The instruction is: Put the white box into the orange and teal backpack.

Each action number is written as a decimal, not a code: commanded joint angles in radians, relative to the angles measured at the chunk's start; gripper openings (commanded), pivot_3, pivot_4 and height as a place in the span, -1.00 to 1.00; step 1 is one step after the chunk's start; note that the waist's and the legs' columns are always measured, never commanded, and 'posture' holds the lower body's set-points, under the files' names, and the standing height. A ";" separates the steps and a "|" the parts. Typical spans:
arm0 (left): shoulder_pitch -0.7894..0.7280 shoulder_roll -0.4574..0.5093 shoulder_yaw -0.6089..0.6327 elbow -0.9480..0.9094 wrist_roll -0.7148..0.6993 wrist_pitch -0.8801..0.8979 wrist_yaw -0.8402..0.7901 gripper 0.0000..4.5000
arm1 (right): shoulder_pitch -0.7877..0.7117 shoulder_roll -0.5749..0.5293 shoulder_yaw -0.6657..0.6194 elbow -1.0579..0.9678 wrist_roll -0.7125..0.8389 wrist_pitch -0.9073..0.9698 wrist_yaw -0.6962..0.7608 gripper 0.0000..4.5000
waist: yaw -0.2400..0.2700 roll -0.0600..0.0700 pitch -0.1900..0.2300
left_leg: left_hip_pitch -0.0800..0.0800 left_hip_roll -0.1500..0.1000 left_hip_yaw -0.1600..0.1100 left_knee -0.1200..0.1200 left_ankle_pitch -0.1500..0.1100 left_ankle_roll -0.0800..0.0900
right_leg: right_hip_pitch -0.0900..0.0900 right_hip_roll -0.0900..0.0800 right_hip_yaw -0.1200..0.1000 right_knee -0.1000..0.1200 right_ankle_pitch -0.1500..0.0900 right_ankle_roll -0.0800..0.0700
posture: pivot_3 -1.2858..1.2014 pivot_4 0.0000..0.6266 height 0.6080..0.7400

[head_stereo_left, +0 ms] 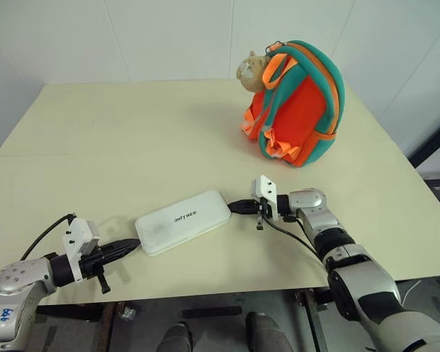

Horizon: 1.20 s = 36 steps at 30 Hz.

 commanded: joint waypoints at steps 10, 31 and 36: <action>-0.168 -0.032 -0.142 0.136 0.050 -0.069 -0.049 -1.00 | 0.264 -0.139 0.016 -0.595 0.094 0.316 0.051 -0.98 | 0.012 0.000 0.000 | 0.000 0.000 0.000 0.005 0.000 0.000 | 0.001 0.000 0.000 0.003 0.000 0.000 | 0.03 -0.52 1.00; -0.289 -0.052 -0.191 0.225 0.105 -0.127 -0.069 -1.00 | 0.359 -0.255 -0.039 -0.711 0.104 0.428 -0.065 -0.82 | 0.014 0.000 0.000 | -0.001 -0.001 0.000 0.008 0.000 0.000 | 0.001 0.000 0.000 0.002 0.000 0.001 | 0.03 -0.52 1.00; -0.313 -0.006 -0.111 0.274 0.100 -0.123 -0.021 -0.46 | 0.357 -0.335 -0.080 -0.680 0.115 0.442 -0.049 -0.15 | 0.015 0.000 0.000 | -0.002 -0.001 0.000 0.008 0.000 0.000 | 0.001 0.000 0.000 0.002 0.001 0.001 | 0.03 -0.52 1.00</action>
